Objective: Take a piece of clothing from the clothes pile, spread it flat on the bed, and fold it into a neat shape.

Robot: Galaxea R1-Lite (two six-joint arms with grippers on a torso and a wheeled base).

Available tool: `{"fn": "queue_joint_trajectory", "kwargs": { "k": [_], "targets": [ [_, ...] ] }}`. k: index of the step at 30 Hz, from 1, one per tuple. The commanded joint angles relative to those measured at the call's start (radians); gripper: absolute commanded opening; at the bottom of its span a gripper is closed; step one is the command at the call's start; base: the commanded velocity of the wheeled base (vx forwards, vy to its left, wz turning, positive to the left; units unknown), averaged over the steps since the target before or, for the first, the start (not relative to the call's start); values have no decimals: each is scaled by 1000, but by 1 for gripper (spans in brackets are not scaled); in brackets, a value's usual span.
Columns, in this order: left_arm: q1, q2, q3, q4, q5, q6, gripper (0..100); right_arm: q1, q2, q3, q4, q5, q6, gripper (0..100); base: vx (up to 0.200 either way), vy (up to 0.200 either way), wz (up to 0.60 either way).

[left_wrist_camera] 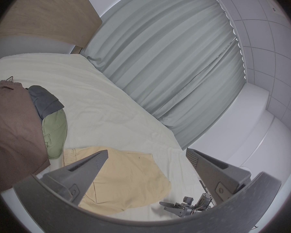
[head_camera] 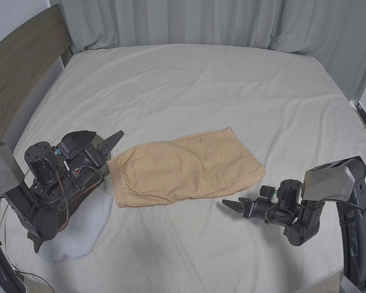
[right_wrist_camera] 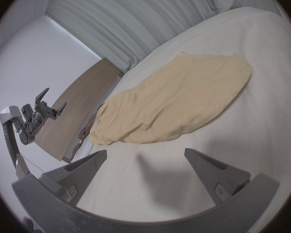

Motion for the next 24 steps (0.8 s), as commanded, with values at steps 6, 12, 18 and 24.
{"fn": "queue_joint_trajectory", "kwargs": {
  "k": [6,12,18,24],
  "targets": [
    [-2,-3,0,-1,-1,0,100,55,59,-126,-1,-72,135,100,0,0,0],
    [-2,-3,0,-1,-1,0,100,84,95,-221,9,-131,193,100,0,0,0],
    [-2,-2,-2,-1,-4,0,100,90,95,-277,40,-138,227,100,0,0,0],
    [0,3,-6,-1,-14,0,100,89,95,-295,52,-140,241,100,0,0,0]
  ]
}}
